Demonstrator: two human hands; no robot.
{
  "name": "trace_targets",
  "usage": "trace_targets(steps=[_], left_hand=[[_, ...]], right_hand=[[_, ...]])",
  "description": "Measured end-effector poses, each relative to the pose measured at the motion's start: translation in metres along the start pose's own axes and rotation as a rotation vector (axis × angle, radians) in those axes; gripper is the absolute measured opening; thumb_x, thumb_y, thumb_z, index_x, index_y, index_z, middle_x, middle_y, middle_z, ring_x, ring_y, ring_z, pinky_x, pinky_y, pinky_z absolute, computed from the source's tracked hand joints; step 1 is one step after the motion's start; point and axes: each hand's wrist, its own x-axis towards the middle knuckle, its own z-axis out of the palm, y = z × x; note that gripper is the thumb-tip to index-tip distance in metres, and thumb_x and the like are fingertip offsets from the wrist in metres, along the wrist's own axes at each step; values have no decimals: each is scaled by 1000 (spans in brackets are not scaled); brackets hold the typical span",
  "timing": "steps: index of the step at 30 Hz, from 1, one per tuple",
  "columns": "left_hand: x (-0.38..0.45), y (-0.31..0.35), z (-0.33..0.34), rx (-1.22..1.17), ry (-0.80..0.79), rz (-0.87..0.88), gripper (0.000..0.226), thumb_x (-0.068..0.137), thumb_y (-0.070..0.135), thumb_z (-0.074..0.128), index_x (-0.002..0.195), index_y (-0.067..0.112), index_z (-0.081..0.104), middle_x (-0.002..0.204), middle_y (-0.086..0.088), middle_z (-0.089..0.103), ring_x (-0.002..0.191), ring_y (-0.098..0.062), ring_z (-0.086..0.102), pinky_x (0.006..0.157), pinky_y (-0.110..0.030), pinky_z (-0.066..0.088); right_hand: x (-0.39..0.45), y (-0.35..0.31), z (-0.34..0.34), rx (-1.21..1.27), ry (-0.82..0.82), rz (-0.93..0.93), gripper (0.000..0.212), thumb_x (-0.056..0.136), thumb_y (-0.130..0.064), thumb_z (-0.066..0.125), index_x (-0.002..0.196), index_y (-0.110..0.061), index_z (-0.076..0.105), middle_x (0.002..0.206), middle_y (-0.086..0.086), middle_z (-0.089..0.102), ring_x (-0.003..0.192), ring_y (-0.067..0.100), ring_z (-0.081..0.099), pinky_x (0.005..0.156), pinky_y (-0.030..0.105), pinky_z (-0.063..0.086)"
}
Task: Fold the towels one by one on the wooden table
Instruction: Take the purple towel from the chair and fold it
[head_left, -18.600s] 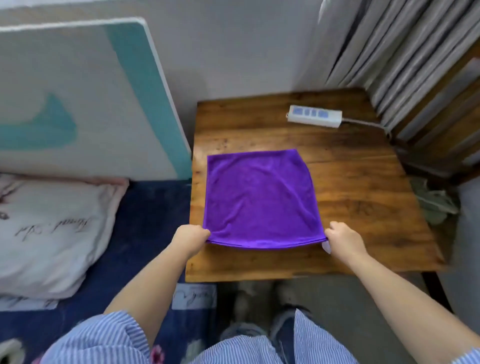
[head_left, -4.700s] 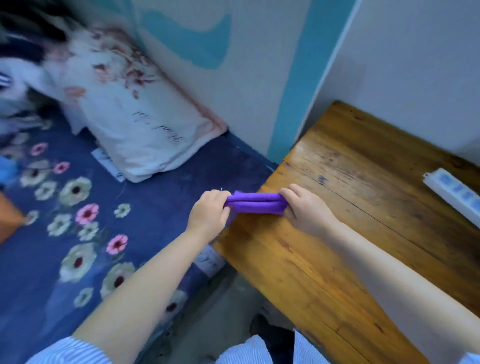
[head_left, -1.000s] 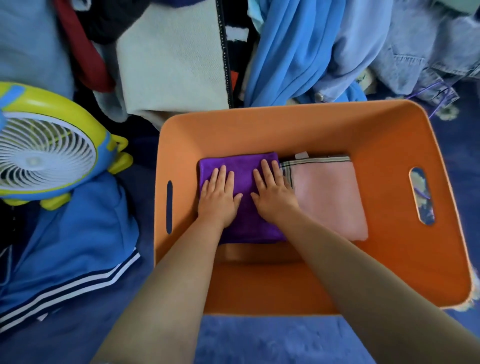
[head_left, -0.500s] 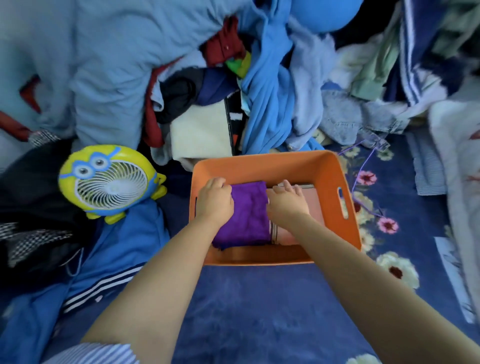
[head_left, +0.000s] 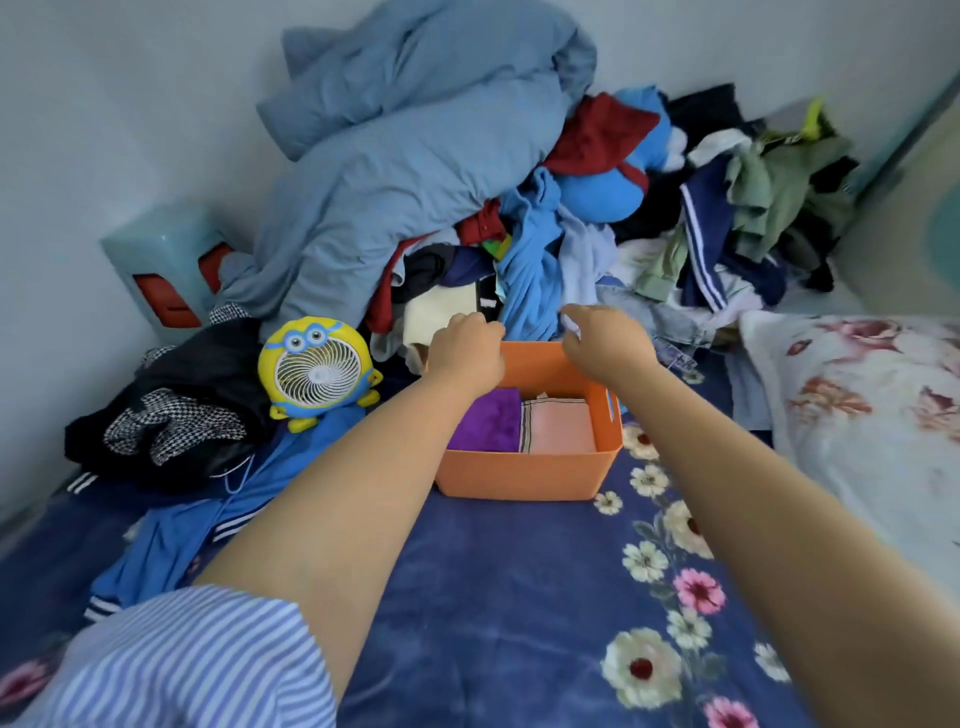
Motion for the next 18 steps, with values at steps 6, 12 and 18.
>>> trace_targets(steps=[6, 12, 18], left_hand=[[-89, 21, -44, 28, 40, 132, 33, 91, 11, 42, 122, 9, 54, 126, -14, 51, 121, -32, 42, 91, -39, 41], [-181, 64, -66, 81, 43, 413, 30, 95, 15, 40, 120, 6, 53, 130, -17, 48, 123, -34, 40, 93, -42, 40], [-279, 147, -60, 68, -7, 721, 33, 93, 12, 38, 124, 5, 49, 132, -16, 46, 126, -33, 39, 96, -40, 38]], right_hand=[[-112, -13, -50, -117, 164, 50, 35, 92, -12, 40, 124, -3, 51, 120, 20, 56, 110, 36, 49, 82, 39, 45], [-249, -23, -71, -158, 307, 288, 31, 90, -14, 41, 114, -2, 56, 119, 21, 57, 108, 38, 52, 82, 40, 45], [-410, -7, -87, -203, 328, 562, 37, 92, -17, 41, 128, -11, 51, 131, 15, 52, 121, 34, 45, 96, 37, 40]])
